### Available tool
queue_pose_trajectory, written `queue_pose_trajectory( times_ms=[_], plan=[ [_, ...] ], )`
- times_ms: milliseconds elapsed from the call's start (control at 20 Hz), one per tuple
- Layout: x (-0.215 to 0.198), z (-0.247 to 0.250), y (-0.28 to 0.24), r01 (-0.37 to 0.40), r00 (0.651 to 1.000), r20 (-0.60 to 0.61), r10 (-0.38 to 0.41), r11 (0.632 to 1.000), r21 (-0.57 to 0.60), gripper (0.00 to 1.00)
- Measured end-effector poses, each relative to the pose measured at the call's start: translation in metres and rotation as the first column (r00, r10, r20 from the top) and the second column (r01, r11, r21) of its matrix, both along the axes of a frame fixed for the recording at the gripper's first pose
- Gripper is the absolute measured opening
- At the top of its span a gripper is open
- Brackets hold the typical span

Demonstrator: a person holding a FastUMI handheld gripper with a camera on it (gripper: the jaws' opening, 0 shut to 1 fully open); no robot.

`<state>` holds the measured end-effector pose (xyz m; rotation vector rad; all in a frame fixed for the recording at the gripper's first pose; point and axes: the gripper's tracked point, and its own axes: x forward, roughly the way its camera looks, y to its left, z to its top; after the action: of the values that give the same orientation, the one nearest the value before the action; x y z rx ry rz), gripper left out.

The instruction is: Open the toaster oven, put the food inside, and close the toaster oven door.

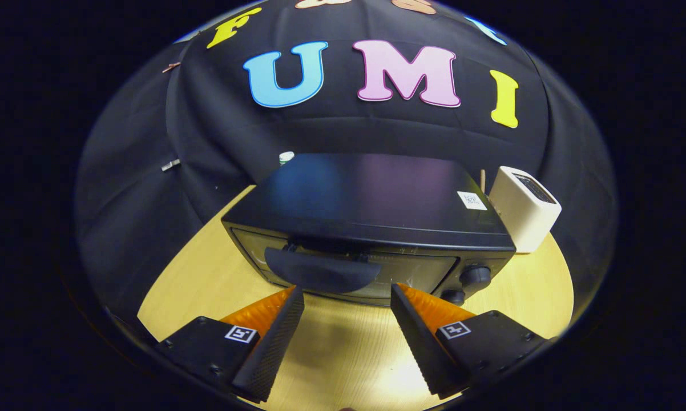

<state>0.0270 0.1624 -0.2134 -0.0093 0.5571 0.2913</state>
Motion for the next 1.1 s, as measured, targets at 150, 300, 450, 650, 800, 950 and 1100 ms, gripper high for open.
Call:
queue_pose_trajectory(
  times_ms=[150, 300, 450, 650, 800, 950, 1100],
  plan=[
    [0.000, 0.048, -0.019, -0.008, 0.993, 0.117, 0.003, 0.999, 0.042, 0.99],
    [-0.004, 0.101, -0.060, 0.014, 0.968, 0.249, -0.033, 0.997, 0.078, 0.99],
    [-0.013, 0.139, -0.113, 0.068, 0.936, 0.340, -0.089, 0.995, 0.072, 0.99],
    [-0.037, 0.171, -0.166, 0.149, 0.911, 0.372, -0.176, 0.984, 0.101, 0.99],
    [-0.055, 0.200, -0.196, 0.191, 0.874, 0.426, -0.234, 0.971, 0.141, 0.98],
    [-0.074, 0.224, -0.216, 0.195, 0.821, 0.509, -0.259, 0.965, 0.176, 0.98],
    [-0.083, 0.221, -0.230, 0.228, 0.804, 0.529, -0.271, 0.963, 0.146, 0.98]
  ],
)
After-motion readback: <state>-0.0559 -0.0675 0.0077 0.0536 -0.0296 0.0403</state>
